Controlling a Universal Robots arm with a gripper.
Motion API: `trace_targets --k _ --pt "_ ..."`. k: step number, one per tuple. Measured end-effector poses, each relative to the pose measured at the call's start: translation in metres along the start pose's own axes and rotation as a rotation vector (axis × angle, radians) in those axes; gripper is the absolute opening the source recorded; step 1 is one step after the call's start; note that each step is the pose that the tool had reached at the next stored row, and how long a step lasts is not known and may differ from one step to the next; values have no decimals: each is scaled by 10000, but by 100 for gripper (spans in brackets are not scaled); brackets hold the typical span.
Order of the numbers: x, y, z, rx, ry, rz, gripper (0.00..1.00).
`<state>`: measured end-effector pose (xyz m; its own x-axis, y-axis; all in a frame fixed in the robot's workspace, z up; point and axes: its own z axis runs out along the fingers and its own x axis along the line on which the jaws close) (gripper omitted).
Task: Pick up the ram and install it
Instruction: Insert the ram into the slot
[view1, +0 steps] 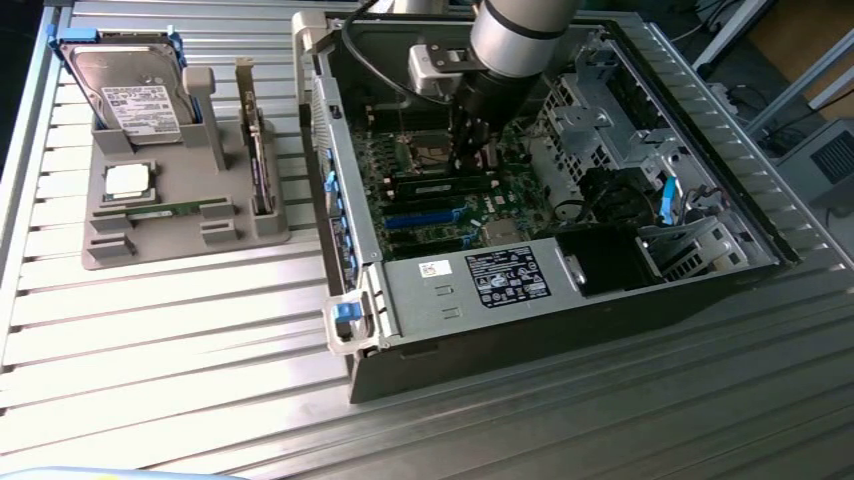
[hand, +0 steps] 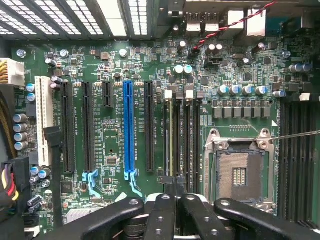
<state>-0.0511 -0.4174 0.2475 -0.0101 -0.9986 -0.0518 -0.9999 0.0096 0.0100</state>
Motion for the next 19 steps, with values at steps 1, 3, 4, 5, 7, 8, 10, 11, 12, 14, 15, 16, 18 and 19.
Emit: trace_targets --k 1,3,4,5,7,8,10,11,12,14,15,16,18,19 --pt "-3 -9 0 0 -1 -2 10" --pt "-4 -82 1 -1 7 0 10" --pt "-4 -128 1 -2 18 2 10" --pt "-5 -195 1 -4 34 0 10" --pt "-6 -334 0 -8 49 0 10" --pt "-7 -460 -1 -11 58 0 10" --pt "-10 -610 -3 -14 63 1 10" --pt "-10 -648 -3 -14 64 2 10" --pt "-10 -693 -4 -15 63 1 10" --pt "-11 -784 -5 -16 64 2 10" --pt "-11 -833 -5 -16 64 1 10" --pt "-12 -862 -5 -17 64 0 10" --pt "-13 -899 -25 -17 64 1 10" --pt "-14 -909 -48 -17 64 1 10"
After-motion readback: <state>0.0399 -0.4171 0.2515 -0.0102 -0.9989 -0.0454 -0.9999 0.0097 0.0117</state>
